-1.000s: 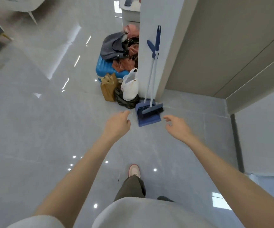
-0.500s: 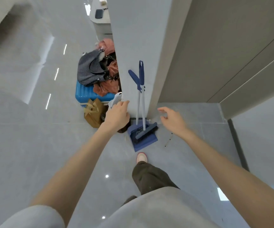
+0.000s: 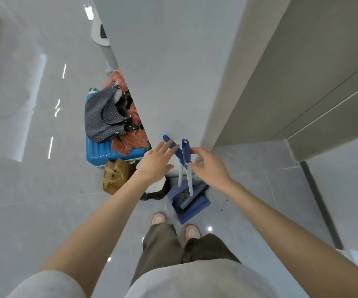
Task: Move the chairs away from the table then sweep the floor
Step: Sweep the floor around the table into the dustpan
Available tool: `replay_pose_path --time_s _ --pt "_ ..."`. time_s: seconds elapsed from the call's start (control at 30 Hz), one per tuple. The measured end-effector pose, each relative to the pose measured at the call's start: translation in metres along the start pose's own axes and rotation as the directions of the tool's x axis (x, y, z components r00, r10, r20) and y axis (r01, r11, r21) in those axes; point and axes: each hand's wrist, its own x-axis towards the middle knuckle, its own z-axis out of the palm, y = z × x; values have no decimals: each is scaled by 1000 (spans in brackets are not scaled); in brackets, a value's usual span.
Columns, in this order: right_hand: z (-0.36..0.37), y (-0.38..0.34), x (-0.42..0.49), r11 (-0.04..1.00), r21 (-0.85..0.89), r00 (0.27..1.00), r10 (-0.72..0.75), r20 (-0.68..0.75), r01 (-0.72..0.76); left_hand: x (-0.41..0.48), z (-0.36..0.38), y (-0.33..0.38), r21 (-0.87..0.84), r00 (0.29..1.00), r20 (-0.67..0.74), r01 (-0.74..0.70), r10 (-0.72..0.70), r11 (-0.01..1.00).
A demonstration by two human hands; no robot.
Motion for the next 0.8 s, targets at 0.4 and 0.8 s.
replay_pose_path --time_s 0.4,0.8 --pt "41 -6 19 963 95 914 270 -304 -253 60 28 -19 435 928 -71 -302 366 848" --pt "57 -10 9 663 666 534 721 -443 -343 62 34 4 270 889 -54 -425 455 864"
